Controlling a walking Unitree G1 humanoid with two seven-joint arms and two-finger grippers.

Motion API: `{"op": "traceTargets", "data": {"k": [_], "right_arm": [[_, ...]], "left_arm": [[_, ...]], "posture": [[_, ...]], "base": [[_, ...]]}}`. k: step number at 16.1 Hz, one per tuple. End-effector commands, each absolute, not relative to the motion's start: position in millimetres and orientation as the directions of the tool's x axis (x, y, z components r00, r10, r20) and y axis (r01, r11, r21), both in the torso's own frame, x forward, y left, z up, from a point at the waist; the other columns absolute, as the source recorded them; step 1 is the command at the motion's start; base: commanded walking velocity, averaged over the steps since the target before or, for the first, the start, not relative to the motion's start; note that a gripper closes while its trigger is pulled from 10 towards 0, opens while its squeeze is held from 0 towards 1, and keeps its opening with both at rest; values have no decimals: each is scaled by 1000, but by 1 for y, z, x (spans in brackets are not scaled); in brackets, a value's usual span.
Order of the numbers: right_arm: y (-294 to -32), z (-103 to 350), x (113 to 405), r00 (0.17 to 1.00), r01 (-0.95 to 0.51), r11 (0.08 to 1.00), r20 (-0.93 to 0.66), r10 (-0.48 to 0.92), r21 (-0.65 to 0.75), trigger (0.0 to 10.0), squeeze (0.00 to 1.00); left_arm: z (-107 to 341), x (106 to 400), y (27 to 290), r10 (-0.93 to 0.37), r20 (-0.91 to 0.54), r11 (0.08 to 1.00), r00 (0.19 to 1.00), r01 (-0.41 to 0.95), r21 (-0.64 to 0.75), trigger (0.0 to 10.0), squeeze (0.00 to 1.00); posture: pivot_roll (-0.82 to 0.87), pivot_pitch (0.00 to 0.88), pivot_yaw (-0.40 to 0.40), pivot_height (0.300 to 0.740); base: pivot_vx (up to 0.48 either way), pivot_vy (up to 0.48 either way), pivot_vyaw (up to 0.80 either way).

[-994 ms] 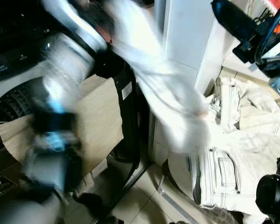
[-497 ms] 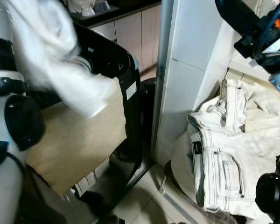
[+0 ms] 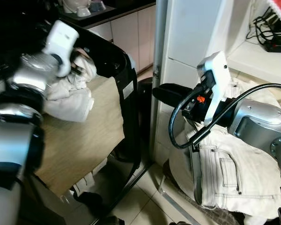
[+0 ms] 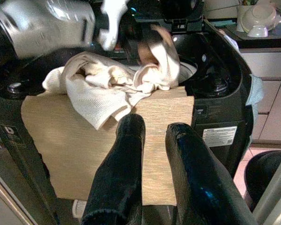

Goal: Clothes washing

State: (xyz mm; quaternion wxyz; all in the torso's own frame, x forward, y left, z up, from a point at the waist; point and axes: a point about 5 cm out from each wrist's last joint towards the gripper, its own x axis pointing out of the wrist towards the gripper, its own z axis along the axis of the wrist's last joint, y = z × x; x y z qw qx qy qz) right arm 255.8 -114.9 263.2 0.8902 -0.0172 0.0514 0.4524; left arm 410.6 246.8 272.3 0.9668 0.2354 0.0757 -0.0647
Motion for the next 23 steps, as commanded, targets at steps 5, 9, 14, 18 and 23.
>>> {"op": "traceTargets", "data": {"k": [5, 9, 14, 18, 23], "right_arm": [[-120, 256, 273, 680, -731, 680, -142, 719, -61, 10000, 0], [-145, 251, 301, 862, -497, 867, -133, 490, -27, 10000, 0], [-166, 240, 308, 921, -357, 934, -159, 356, 24, 10000, 0], [-162, 231, 297, 870, -453, 892, -211, 446, 16, 10000, 0], [-137, 236, 279, 732, -667, 745, -182, 657, 6, 10000, 0]], "left_arm": [[319, 406, 271, 58, -58, 762, 997, -6, 647, 10000, 1000], [314, 408, 256, -97, -108, 821, 989, 141, 553, 10000, 1000], [275, 402, 241, -336, -365, 765, 868, 478, 431, 10000, 0], [278, 380, 262, -316, -648, 572, 693, 684, 453, 10000, 0], [277, 361, 283, -258, -773, 528, 579, 755, 389, 10000, 0]], "posture": [[-91, 0, 75, 740], [-87, 0, 74, 740], [-84, 0, 72, 740], [-77, 0, 79, 740], [-68, 0, 88, 740]], "base": [[0, 0, 0], [0, 0, 0], [0, 0, 0], [0, 0, 0], [0, 0, 0]]}}
